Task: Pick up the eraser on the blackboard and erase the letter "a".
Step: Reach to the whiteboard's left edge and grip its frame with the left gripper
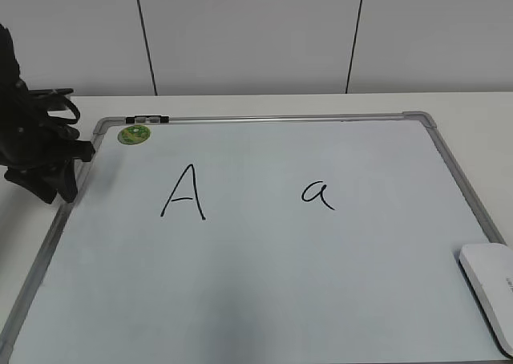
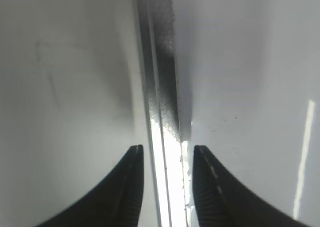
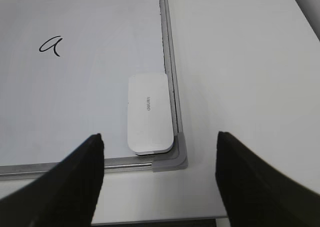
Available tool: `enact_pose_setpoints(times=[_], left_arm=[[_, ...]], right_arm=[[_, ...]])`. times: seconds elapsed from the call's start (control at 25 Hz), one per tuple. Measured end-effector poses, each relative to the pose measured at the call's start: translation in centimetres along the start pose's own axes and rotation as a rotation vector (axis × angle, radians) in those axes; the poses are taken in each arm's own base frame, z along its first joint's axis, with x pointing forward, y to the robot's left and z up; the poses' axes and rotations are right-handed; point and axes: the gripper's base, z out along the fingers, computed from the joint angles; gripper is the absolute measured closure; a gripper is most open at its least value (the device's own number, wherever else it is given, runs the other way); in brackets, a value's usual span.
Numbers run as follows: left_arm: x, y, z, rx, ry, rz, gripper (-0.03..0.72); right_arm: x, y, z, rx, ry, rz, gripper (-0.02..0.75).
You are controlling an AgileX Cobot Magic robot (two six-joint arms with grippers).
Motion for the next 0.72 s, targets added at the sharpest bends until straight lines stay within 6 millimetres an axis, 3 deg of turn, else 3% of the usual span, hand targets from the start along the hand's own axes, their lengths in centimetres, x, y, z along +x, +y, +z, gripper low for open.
enact_pose_setpoints(times=[0.48, 0.72], left_arm=[[0.1, 0.2, 2.1, -0.007, 0.051, -0.004, 0.446], [-0.1, 0.2, 2.1, -0.007, 0.047, -0.014, 0.453]], right_arm=[[0.0, 0.0, 0.0, -0.001, 0.0, 0.0, 0.219], [0.0, 0.0, 0.0, -0.002, 0.0, 0.001, 0.219]])
